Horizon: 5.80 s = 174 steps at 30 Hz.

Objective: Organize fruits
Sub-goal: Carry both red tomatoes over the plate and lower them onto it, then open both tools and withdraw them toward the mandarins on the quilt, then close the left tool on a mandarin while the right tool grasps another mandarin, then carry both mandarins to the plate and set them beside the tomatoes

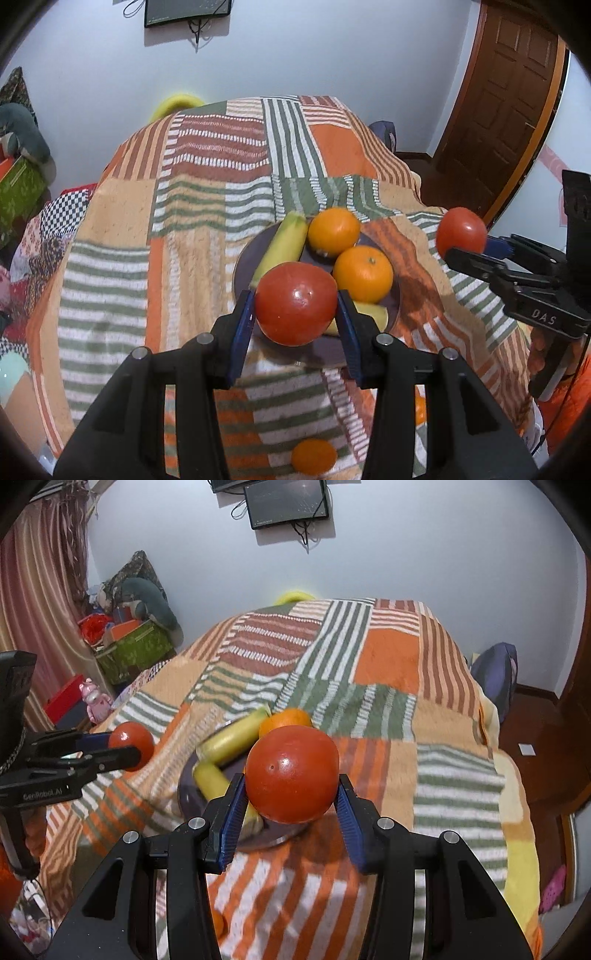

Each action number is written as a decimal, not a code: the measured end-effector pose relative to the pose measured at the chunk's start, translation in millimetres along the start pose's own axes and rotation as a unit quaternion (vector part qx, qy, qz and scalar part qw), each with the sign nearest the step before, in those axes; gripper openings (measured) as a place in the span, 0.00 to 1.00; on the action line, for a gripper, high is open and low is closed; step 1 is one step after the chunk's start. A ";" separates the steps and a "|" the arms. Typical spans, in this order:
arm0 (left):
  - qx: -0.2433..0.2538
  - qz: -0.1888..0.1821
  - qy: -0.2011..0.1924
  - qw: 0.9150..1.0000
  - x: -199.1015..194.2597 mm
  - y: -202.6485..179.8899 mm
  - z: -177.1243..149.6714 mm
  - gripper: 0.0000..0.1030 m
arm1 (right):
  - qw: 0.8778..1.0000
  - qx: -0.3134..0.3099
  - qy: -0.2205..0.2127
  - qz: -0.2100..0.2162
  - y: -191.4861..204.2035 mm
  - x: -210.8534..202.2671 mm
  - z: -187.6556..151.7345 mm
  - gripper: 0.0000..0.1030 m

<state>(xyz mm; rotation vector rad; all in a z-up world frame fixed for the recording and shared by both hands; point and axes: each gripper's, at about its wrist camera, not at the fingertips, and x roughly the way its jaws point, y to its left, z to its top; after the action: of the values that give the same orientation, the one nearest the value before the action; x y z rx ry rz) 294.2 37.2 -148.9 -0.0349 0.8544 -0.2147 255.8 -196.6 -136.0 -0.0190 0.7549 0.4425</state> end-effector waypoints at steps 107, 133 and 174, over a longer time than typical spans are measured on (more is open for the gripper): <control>0.003 0.005 0.071 0.997 -29.1 -22.7 -135.5 0.64 | 0.994 -0.021 0.106 0.015 70.9 -5.4 -109.3 0.55; -0.010 -0.001 0.057 0.998 -13.4 -14.3 -114.1 0.36 | 0.995 -0.018 0.095 0.029 64.6 3.7 -95.1 0.31; -0.025 -0.009 0.065 0.998 73.5 12.9 -32.8 0.36 | 0.997 -0.056 0.046 0.030 55.8 72.1 -8.6 0.33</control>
<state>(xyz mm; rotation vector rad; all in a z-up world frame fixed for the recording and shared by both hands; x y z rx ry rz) 318.6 36.8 -226.6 -0.0757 0.9893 -0.2136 274.3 -120.0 -182.5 -0.1239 0.8226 0.5433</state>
